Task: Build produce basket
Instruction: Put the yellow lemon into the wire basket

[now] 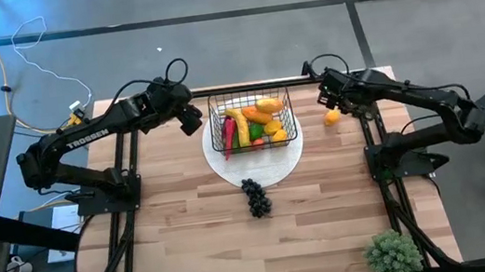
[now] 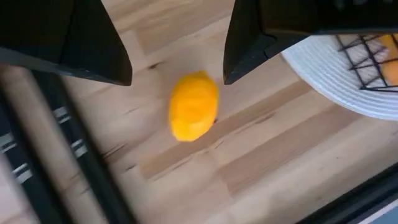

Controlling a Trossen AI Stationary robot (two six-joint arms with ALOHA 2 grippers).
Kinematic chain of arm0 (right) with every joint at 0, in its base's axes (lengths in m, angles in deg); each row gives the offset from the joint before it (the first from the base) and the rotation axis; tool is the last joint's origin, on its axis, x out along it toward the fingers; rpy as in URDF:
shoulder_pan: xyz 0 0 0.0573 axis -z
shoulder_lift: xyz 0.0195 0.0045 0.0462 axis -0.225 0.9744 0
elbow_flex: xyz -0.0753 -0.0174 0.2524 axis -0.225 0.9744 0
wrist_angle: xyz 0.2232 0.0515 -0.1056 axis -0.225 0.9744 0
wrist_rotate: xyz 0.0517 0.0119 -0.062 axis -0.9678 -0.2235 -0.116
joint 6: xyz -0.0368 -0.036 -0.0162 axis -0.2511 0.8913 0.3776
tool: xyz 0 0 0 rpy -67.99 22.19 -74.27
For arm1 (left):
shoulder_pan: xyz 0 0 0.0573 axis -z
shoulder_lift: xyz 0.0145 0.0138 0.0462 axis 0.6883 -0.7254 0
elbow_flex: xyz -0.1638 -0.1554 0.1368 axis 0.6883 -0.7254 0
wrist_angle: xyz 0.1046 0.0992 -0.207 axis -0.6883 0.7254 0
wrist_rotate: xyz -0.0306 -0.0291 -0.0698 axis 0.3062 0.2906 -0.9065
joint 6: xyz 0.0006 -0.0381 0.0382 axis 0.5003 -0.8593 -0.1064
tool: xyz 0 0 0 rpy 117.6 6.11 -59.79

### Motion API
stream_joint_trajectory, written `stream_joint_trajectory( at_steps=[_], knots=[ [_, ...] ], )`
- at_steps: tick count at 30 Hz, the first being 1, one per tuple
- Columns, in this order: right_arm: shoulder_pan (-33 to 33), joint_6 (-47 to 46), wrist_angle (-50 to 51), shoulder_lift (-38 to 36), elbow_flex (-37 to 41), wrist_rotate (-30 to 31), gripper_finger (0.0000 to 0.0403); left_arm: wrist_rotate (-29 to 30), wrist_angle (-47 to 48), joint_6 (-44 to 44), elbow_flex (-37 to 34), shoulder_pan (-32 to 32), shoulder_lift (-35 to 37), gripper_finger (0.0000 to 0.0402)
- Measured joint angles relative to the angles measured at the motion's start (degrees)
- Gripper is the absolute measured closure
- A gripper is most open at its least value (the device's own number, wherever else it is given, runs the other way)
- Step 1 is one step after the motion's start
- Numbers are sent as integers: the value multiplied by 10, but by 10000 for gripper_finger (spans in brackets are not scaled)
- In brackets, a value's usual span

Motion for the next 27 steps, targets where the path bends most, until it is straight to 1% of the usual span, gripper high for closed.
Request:
stream_joint_trajectory(
  at_steps=[6, 12, 20, 27],
  knots=[
    [1, -65, -94, 0, 64, -17, 169, 0, 0, 5, 0, 0, 0, 192],
    [1, -92, -186, 0, 118, -20, 169, 0, 0, 11, 0, 0, 0, 192],
    [14, -106, -198, 0, 140, -14, 169, 0, 0, 11, 0, 0, 0, 192],
    [42, -72, -225, 10, 140, -7, 169, 0, 0, 11, 0, 0, 0, 192]
  ],
)
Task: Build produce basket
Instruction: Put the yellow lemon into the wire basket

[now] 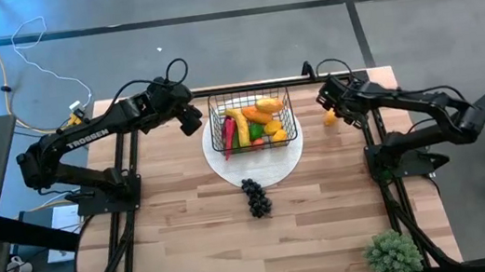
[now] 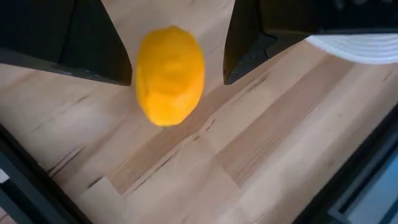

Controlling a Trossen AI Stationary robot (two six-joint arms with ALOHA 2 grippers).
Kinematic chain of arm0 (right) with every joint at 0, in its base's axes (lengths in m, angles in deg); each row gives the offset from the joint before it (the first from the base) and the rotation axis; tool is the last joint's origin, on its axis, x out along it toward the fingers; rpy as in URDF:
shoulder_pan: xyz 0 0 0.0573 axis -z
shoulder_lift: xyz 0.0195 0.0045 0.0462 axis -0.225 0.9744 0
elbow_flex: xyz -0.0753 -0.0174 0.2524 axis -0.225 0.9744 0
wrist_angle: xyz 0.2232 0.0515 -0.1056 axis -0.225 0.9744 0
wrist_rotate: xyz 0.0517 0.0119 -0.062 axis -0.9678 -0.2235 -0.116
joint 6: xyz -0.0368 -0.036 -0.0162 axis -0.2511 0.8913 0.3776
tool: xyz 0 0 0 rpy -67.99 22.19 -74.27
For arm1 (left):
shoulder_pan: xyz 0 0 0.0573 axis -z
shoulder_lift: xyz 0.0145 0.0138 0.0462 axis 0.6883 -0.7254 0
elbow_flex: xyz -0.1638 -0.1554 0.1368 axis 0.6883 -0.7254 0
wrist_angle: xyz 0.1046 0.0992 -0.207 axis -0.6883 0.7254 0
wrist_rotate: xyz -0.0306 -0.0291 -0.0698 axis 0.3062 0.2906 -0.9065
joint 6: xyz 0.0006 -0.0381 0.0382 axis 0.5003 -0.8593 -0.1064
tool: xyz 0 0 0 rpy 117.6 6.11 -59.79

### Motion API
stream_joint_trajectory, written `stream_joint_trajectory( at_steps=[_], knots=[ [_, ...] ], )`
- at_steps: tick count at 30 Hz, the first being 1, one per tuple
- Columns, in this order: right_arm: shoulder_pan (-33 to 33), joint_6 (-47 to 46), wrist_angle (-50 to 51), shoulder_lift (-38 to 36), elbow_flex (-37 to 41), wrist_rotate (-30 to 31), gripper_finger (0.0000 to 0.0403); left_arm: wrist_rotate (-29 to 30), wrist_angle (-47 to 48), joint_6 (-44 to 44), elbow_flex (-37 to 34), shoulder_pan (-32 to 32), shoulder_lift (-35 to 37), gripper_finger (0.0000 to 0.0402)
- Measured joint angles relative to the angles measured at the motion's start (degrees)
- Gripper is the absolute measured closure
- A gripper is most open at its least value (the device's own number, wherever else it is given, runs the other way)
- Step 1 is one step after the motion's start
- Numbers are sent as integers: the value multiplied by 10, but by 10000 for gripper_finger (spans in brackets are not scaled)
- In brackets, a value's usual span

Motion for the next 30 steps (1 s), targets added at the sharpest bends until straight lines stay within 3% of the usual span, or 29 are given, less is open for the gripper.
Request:
stream_joint_trajectory(
  at_steps=[9, 13, 18, 30],
  knots=[
    [3, 2, -32, 91, 0, -16, 170, 0, 0, 0, 0, 0, 0, 192],
    [3, 11, -41, 116, 0, -18, 194, 0, 0, 0, 0, 0, 0, 192],
    [3, 42, -41, 116, -6, -30, 253, -1, 0, 0, 0, -1, 0, 192],
    [-25, 192, -41, 73, -121, -43, 254, 0, -24, -13, 0, -1, 0, 192]
  ],
)
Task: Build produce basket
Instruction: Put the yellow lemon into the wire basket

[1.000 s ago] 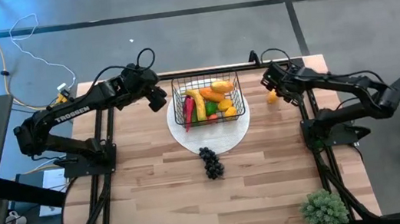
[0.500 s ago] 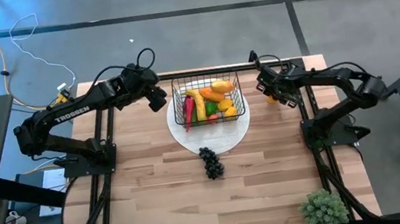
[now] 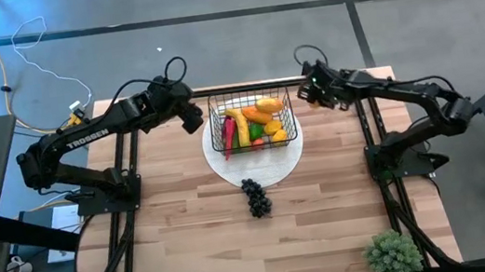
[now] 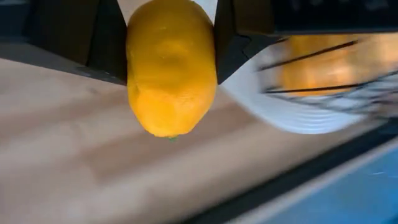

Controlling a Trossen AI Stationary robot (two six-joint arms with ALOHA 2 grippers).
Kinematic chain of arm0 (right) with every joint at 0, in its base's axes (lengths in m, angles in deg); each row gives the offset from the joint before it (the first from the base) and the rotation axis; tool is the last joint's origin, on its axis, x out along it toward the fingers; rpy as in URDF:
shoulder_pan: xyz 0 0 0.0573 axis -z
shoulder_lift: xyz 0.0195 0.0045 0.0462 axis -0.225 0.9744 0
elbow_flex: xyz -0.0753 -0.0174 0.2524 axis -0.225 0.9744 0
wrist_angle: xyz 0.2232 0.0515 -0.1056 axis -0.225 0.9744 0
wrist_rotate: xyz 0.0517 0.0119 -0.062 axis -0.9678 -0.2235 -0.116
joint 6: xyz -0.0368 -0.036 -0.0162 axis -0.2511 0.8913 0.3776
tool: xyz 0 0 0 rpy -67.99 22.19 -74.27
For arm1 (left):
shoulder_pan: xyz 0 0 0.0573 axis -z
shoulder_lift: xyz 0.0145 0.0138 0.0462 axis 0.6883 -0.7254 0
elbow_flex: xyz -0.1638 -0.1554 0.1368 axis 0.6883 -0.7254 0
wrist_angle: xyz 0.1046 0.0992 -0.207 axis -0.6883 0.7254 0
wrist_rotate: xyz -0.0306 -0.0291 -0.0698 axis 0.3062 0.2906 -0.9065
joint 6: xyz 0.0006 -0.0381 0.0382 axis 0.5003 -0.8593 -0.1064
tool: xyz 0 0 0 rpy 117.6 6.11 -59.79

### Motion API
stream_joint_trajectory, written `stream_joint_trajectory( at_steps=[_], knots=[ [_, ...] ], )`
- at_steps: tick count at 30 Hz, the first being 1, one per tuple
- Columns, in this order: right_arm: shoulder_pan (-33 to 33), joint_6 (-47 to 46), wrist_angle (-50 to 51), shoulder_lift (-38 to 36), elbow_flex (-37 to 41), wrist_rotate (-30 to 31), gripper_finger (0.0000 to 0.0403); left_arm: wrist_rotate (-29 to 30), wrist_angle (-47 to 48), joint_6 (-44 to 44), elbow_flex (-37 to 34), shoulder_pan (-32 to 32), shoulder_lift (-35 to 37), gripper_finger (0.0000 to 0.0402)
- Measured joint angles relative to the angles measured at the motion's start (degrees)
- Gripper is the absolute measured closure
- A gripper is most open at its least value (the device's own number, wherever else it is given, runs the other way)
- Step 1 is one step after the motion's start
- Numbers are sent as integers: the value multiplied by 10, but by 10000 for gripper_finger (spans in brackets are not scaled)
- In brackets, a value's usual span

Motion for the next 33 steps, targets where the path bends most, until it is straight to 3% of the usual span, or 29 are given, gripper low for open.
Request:
stream_joint_trajectory(
  at_steps=[10, 16, 26, 33],
  knots=[
    [-41, 195, -38, -1, -135, 3, 254, -22, -3, -34, 0, 0, 0, 192],
    [-66, 279, -125, 3, -136, -82, 254, -26, -3, -76, 0, 0, 0, 192],
    [-135, 391, -119, 57, -135, -160, 255, -54, -2, -141, 0, 0, 0, 192],
    [-166, 476, -97, 102, -135, -176, 254, -82, -2, -194, 0, 0, 0, 192]
  ],
)
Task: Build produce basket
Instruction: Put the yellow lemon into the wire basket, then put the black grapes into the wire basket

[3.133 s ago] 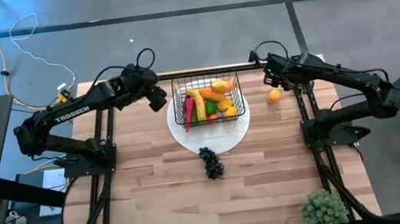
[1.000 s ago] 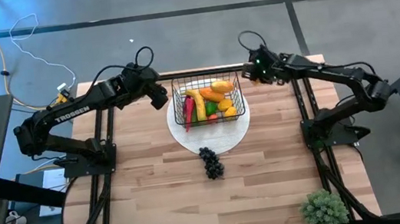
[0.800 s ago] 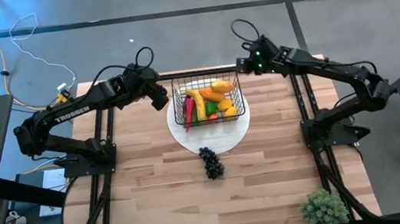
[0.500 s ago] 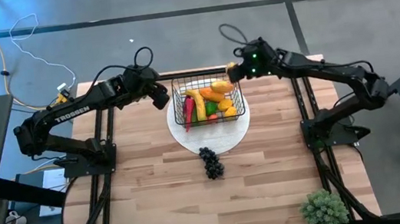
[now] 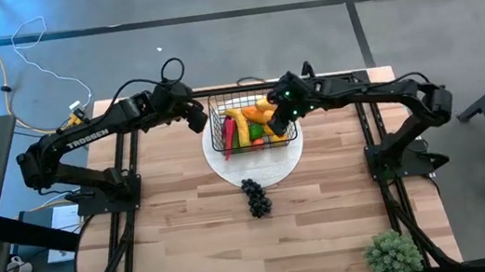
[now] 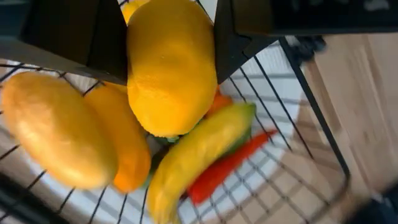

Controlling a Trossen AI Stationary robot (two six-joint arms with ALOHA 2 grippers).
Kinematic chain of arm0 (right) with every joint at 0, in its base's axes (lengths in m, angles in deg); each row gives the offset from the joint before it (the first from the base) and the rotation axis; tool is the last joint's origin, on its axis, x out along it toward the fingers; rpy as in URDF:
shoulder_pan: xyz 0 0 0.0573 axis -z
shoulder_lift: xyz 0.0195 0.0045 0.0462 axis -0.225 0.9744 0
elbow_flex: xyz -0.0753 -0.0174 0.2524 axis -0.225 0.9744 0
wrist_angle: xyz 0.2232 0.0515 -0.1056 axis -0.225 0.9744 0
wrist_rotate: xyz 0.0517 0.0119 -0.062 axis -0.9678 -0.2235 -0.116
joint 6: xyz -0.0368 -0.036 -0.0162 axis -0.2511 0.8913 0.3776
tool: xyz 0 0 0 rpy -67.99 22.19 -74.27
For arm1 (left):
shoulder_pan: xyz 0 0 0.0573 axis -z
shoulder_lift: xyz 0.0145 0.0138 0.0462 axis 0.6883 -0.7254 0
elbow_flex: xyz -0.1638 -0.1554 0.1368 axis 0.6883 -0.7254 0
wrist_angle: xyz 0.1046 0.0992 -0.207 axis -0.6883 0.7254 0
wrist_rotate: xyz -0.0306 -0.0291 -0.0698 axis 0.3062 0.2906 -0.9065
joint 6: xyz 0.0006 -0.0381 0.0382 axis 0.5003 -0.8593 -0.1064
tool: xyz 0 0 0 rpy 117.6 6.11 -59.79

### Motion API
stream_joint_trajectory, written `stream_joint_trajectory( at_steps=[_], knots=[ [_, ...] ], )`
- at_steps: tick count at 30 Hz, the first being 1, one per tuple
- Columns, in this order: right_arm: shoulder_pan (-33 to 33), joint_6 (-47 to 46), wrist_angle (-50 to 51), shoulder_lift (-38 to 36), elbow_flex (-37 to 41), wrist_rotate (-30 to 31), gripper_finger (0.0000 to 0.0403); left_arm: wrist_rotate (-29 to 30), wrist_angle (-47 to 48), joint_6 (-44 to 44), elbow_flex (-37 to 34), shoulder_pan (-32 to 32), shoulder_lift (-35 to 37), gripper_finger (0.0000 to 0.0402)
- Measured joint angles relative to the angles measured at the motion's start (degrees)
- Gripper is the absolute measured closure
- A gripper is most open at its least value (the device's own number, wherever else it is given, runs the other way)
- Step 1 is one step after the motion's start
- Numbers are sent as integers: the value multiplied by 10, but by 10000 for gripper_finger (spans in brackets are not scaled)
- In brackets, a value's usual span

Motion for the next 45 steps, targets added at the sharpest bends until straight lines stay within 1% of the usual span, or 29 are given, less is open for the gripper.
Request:
stream_joint_trajectory(
  at_steps=[6, 11, 14, 17, 21, 24, 27, 32, 35, 39, 45],
  knots=[
    [-6, 63, 29, 35, 0, -18, 252, -40, 0, -8, 0, 1, 0, 192],
    [-7, 91, 32, 56, 0, -27, 251, -63, 1, -30, 0, 1, 0, 192],
    [-7, 92, 31, 61, 0, -28, 247, -65, 13, -48, 0, 1, 0, 190],
    [-7, 92, 29, 61, 0, -30, 233, -70, 32, -67, 0, 1, 0, 180],
    [-7, 91, 27, 60, 0, -30, 204, -72, 55, -98, 0, 1, 0, 157],
    [-7, 90, 24, 60, 0, -27, 182, -73, 69, -138, 0, 1, 0, 141],
    [-7, 88, 23, 60, -1, -21, 167, -101, 74, -157, 0, 1, 0, 134],
    [-6, 88, 39, 60, -20, -21, 163, -163, 74, -166, 0, 3, 0, 133],
    [-6, 88, 58, 60, -38, -20, 163, -183, 74, -169, 0, 17, 0, 133],
    [-6, 84, 76, 59, -63, -19, 162, -183, 72, -163, 0, 51, 0, 133],
    [-6, 21, 125, 59, -106, -11, 162, -183, 64, -106, 0, 112, 0, 133]
  ],
)
